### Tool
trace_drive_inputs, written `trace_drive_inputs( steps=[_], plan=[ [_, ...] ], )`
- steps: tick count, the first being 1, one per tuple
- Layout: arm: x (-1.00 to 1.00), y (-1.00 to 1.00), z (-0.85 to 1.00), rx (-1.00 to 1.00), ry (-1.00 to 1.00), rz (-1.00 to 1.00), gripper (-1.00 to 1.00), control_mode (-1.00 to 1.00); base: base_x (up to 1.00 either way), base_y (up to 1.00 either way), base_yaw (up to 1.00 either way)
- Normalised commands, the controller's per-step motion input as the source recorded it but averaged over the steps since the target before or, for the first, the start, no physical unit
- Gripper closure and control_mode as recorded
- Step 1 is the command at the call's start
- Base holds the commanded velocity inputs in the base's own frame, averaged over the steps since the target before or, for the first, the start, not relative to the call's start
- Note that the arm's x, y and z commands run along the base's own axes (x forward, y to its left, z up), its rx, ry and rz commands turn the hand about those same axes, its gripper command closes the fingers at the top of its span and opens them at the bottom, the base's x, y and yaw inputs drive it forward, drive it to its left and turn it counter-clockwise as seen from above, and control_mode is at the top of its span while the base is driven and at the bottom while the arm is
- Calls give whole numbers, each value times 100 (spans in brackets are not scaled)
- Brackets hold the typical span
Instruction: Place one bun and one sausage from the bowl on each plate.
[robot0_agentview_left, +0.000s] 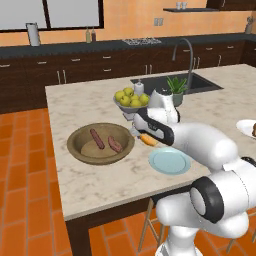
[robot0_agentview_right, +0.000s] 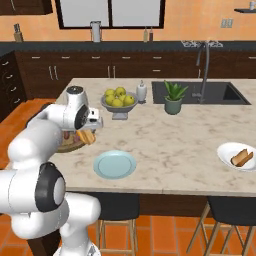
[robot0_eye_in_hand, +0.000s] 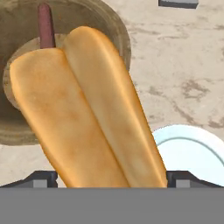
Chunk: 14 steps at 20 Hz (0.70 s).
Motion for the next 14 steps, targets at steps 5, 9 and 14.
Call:
trace_drive_inputs(
  steps=[5,9,14],
  plan=[
    [0,-89,-10,0,8,-3,100,-100,0,0,0],
    [0,-76,-46,0,10,-1,100,-100,0,0,0],
    [0,-41,-58,0,6,0,100,-100,0,0,0]
  ],
)
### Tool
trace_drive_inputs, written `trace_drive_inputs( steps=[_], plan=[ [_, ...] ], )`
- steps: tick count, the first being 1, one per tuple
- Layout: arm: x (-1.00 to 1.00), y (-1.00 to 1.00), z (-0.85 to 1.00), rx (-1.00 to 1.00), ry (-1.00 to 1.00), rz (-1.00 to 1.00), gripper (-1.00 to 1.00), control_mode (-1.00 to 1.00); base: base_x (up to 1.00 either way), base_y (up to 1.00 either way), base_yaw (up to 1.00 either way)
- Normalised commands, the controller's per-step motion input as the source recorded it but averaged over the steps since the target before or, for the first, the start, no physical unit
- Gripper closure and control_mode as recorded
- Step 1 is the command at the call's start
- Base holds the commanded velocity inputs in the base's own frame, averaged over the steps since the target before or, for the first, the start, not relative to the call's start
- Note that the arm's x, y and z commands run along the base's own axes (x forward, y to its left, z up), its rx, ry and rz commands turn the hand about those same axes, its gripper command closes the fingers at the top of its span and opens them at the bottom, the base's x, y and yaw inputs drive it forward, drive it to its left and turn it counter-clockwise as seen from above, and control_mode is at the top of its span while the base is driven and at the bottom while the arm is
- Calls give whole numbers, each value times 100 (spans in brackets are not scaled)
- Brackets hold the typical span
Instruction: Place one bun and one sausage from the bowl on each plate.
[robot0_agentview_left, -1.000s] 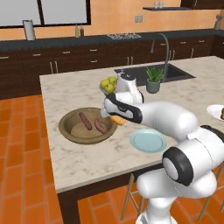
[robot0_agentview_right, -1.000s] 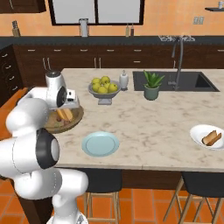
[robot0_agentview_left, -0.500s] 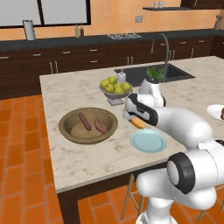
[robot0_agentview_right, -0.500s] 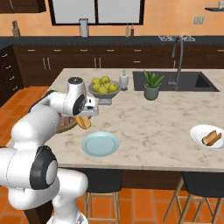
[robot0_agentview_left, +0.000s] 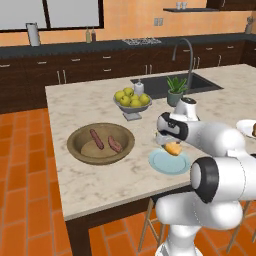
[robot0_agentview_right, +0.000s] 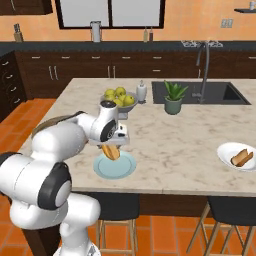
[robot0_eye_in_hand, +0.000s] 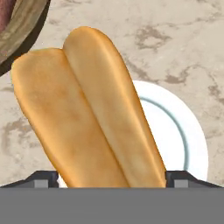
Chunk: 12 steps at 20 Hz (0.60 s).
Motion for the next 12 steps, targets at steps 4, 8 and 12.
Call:
trace_drive_inputs(
  steps=[4,8,12],
  plan=[
    [-21,-35,-45,-2,6,-1,100,-100,0,0,0],
    [0,-18,-40,-4,10,-1,100,-100,0,0,0],
    [-8,0,-1,-1,4,0,-100,-100,0,0,0]
  ],
)
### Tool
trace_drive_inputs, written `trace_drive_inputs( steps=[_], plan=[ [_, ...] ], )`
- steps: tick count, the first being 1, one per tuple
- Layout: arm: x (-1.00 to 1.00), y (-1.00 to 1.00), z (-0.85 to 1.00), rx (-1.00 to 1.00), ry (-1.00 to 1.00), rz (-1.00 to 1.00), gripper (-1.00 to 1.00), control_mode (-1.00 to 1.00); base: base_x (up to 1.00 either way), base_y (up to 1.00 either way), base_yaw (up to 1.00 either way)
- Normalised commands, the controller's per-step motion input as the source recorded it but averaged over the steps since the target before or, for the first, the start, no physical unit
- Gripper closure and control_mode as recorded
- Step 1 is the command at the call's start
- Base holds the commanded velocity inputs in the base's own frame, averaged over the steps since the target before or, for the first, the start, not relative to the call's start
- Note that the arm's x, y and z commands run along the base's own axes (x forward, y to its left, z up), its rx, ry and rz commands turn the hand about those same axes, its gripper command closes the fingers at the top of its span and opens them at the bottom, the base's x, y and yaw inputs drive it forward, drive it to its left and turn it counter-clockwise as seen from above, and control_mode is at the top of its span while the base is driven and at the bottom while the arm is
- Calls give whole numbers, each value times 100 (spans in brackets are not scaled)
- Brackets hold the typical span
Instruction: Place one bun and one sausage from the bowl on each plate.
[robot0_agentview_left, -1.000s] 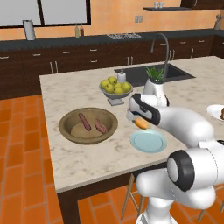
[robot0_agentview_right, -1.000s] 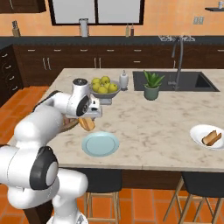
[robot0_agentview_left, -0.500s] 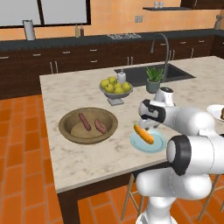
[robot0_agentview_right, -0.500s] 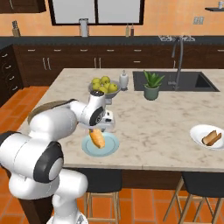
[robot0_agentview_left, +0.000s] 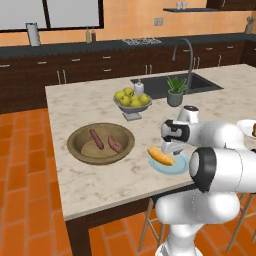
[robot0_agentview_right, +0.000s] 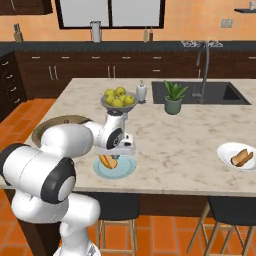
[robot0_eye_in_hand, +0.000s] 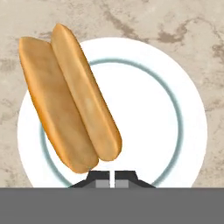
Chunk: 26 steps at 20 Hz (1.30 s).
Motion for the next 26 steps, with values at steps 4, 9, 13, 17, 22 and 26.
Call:
trace_drive_inputs(
  steps=[4,9,13,17,22,26],
  plan=[
    [-25,22,74,0,0,0,-100,-100,0,0,0],
    [-6,83,86,0,0,0,-100,-100,0,0,0],
    [19,100,26,-2,8,0,-100,-100,0,0,0],
    [45,100,15,0,16,0,-100,-100,0,0,0],
    [57,100,-4,0,18,0,-100,-100,0,0,0],
    [49,91,-23,0,11,0,-100,-100,0,0,0]
  ],
)
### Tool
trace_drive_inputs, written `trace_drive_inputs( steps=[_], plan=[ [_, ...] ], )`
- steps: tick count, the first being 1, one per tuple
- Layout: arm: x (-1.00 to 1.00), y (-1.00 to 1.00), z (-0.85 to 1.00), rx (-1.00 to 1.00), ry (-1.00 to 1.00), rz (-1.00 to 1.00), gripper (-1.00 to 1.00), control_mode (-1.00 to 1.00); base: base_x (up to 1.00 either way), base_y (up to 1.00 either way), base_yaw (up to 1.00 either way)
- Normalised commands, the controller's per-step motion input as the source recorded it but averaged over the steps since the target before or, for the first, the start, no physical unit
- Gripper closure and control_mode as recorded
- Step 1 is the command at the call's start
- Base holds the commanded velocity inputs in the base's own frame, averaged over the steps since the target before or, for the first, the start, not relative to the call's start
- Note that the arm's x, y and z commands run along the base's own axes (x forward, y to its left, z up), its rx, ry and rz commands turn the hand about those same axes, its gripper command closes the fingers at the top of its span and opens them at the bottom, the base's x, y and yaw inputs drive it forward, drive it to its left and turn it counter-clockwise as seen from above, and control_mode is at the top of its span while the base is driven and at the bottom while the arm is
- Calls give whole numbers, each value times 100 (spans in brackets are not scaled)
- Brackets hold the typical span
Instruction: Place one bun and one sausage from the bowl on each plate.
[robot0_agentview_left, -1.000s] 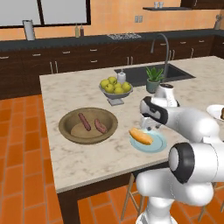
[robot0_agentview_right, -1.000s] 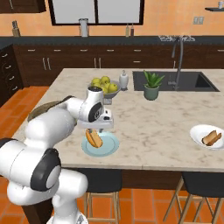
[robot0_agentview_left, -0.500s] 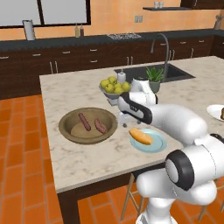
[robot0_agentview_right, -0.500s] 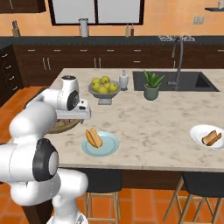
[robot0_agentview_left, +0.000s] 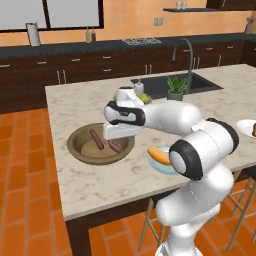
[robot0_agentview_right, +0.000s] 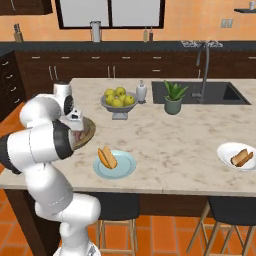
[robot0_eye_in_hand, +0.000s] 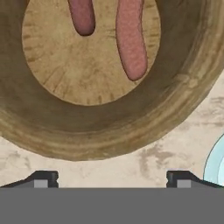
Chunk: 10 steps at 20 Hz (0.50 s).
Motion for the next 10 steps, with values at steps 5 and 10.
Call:
trace_drive_inputs(
  steps=[5,10],
  plan=[
    [45,20,-55,-2,0,0,-100,-100,0,0,0],
    [47,-1,-62,-3,0,0,-100,-100,0,0,0]
  ],
)
